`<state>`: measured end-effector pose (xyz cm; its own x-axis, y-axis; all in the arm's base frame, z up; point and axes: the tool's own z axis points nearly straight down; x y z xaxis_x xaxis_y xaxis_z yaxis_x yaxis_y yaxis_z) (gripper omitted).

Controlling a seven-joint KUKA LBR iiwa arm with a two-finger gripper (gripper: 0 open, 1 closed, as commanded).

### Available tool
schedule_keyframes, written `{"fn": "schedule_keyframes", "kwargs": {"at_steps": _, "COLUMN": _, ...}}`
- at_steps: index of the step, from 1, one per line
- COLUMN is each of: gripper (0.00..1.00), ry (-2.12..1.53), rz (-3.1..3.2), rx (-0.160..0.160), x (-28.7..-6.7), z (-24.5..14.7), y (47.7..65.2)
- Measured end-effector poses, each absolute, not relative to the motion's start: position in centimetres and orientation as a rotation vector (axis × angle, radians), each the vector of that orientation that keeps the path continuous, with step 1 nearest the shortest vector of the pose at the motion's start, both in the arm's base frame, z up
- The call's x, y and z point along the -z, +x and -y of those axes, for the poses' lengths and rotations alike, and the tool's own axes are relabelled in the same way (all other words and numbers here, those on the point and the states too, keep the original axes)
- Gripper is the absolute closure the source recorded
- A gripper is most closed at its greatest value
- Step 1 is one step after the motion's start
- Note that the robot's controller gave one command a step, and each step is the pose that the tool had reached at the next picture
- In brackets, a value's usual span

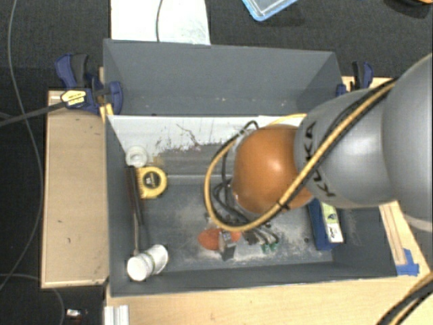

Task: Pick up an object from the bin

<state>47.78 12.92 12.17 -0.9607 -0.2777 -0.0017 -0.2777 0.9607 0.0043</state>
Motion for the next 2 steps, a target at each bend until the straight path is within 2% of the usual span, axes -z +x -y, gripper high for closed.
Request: {"fn": "schedule_keyframes", "kwargs": {"at_steps": 2, "gripper": 1.0, "ry": -0.432, "rz": -3.109, "rx": -0.007, "x": -20.7, "z": -12.9, "y": 47.9}}
